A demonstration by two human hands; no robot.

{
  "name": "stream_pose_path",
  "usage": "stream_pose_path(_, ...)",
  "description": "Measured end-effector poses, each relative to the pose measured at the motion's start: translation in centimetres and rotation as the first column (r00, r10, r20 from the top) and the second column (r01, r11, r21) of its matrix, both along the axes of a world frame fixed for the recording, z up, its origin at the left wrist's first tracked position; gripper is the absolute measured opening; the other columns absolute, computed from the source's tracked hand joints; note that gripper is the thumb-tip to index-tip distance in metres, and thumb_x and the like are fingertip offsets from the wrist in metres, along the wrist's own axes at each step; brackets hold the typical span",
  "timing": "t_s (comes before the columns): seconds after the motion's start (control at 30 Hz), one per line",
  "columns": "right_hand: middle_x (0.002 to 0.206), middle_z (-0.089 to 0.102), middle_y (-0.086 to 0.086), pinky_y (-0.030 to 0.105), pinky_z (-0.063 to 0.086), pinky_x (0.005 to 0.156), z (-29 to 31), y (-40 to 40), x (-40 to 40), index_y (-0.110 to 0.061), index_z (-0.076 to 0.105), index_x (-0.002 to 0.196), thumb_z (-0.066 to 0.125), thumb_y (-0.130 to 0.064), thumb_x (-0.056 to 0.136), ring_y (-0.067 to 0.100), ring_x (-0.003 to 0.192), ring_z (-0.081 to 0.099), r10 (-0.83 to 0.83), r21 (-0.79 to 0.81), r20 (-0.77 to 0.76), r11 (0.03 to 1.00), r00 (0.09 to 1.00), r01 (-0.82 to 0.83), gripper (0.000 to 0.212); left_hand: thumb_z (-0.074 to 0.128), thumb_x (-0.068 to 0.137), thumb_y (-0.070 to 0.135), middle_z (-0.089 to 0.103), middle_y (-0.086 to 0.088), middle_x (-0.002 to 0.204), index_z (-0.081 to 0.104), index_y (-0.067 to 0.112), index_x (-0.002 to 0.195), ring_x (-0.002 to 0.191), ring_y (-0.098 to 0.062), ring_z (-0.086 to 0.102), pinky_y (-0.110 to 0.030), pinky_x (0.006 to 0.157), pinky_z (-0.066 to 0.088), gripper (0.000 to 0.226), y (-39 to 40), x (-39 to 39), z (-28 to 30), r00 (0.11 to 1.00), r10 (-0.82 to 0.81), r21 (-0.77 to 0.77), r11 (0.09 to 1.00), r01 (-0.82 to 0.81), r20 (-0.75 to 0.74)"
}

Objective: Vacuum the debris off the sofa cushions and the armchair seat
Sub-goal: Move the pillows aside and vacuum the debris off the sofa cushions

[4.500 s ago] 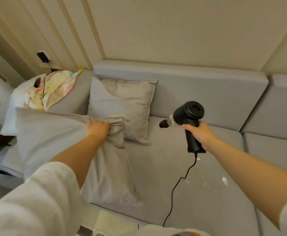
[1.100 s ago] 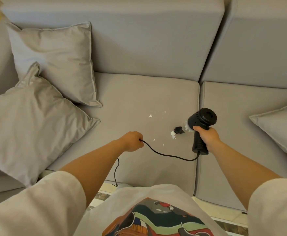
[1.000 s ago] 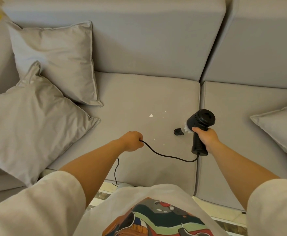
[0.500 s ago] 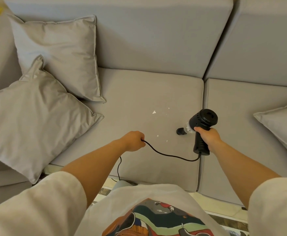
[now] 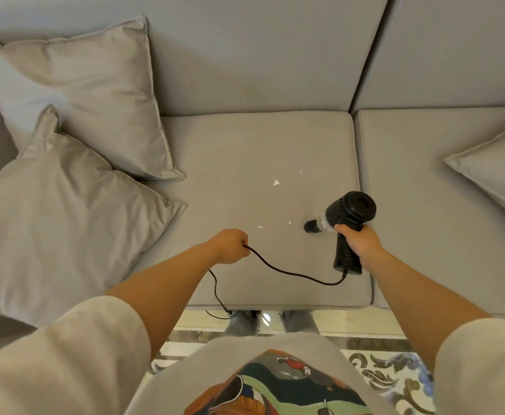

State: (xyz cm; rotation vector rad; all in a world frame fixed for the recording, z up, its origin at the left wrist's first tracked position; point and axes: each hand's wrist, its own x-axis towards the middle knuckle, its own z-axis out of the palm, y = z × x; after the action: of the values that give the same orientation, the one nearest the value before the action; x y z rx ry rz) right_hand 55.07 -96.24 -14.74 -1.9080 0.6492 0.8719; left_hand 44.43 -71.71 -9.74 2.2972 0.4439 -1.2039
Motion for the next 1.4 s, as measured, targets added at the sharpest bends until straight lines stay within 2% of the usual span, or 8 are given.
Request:
stream_pose_path(0.13,0.093,0.056,0.013,0.037,0.042,0.074,-0.1,1.4,-1.5,-0.004,0.053,0.109,0.068,-0.024,0.080,0.026,0.083,0.054,-0.032,-0.002,0.022,0.999,0.999,0.032,0.038,0.048,0.093,0.019,0.059,-0.016,0.110,0.061,0.004,0.103,0.087,-0.020,0.043,-0.028,0.075,0.033,0.022,1.5,-1.0,-0.1,1.000,-0.009,-0.006,1.000,0.009,0.005)
stream_pose_path(0.37,0.079,0.055,0.008,0.038,0.043,0.073,-0.1,4.3,-2.1,-0.002,0.053,0.114,0.065,-0.025,0.082,0.024,0.074,0.054,-0.168,0.040,0.005,0.985,0.986,0.168,0.041,0.046,0.093,0.018,0.052,-0.010,0.096,0.049,0.012,0.086,0.085,-0.021,0.043,-0.029,0.073,0.033,0.010,4.8,-2.1,-0.2,0.999,-0.040,-0.002,0.999,0.040,0.023)
stream_pose_path(0.47,0.091,0.056,0.013,0.039,0.045,0.077,-0.5,5.7,-2.6,0.000,0.052,0.118,0.065,-0.024,0.082,0.028,0.085,0.054,-0.176,0.031,0.031,0.984,0.984,0.175,0.045,0.046,0.093,0.018,0.049,-0.006,0.093,0.049,0.013,0.086,0.085,-0.022,0.044,-0.029,0.073,0.033,0.010,6.1,-2.8,-0.2,0.999,-0.027,0.005,1.000,0.027,0.028)
stream_pose_path(0.6,0.097,0.056,0.014,0.037,0.044,0.076,-0.7,7.7,-3.1,0.000,0.051,0.118,0.067,-0.023,0.080,0.028,0.086,0.054,-0.128,0.011,0.060,0.992,0.990,0.128,0.048,0.046,0.093,0.018,0.049,-0.006,0.093,0.049,0.013,0.086,0.084,-0.022,0.044,-0.029,0.073,0.034,0.009,7.6,-4.0,-0.3,1.000,0.007,0.002,1.000,-0.007,0.015)
stream_pose_path(0.77,0.078,0.055,0.010,0.038,0.044,0.073,-0.1,8.7,-3.4,-0.004,0.053,0.104,0.065,-0.024,0.082,0.023,0.070,0.054,-0.086,0.039,0.005,0.996,0.996,0.085,0.032,0.046,0.093,0.017,0.049,-0.007,0.093,0.049,0.012,0.087,0.083,-0.022,0.044,-0.029,0.072,0.034,0.009,8.3,-5.2,-0.3,0.999,0.040,-0.015,0.999,-0.039,0.010)
stream_pose_path(1.0,0.078,0.055,0.010,0.039,0.046,0.074,-0.4,10.7,-4.7,-0.006,0.054,0.098,0.065,-0.023,0.081,0.027,0.076,0.055,0.007,0.071,0.017,0.997,1.000,-0.008,0.027,0.046,0.093,0.017,0.053,-0.012,0.097,0.051,0.011,0.087,0.084,-0.022,0.044,-0.029,0.072,0.035,0.010,9.4,-6.5,0.0,0.996,0.082,0.007,0.997,-0.082,0.029)
stream_pose_path(1.13,0.078,0.055,0.009,0.037,0.044,0.069,-0.8,11.5,-5.4,-0.006,0.053,0.097,0.066,-0.024,0.081,0.022,0.068,0.054,0.043,0.064,0.031,0.997,0.999,-0.045,0.027,0.046,0.093,0.017,0.051,-0.010,0.096,0.053,0.009,0.089,0.083,-0.022,0.044,-0.023,0.055,0.032,0.012,9.9,-7.4,0.0,0.996,0.085,0.018,0.996,-0.086,0.029)
stream_pose_path(1.4,0.076,0.054,0.009,0.039,0.046,0.071,0.0,11.4,-4.1,-0.005,0.054,0.098,0.066,-0.024,0.080,0.026,0.073,0.055,0.040,0.054,0.056,0.998,0.998,-0.043,0.029,0.048,0.093,0.019,0.049,-0.006,0.094,0.049,0.012,0.085,0.084,-0.021,0.044,-0.028,0.071,0.035,0.010,9.9,-6.8,0.4,0.990,0.130,-0.003,0.992,-0.130,0.056)
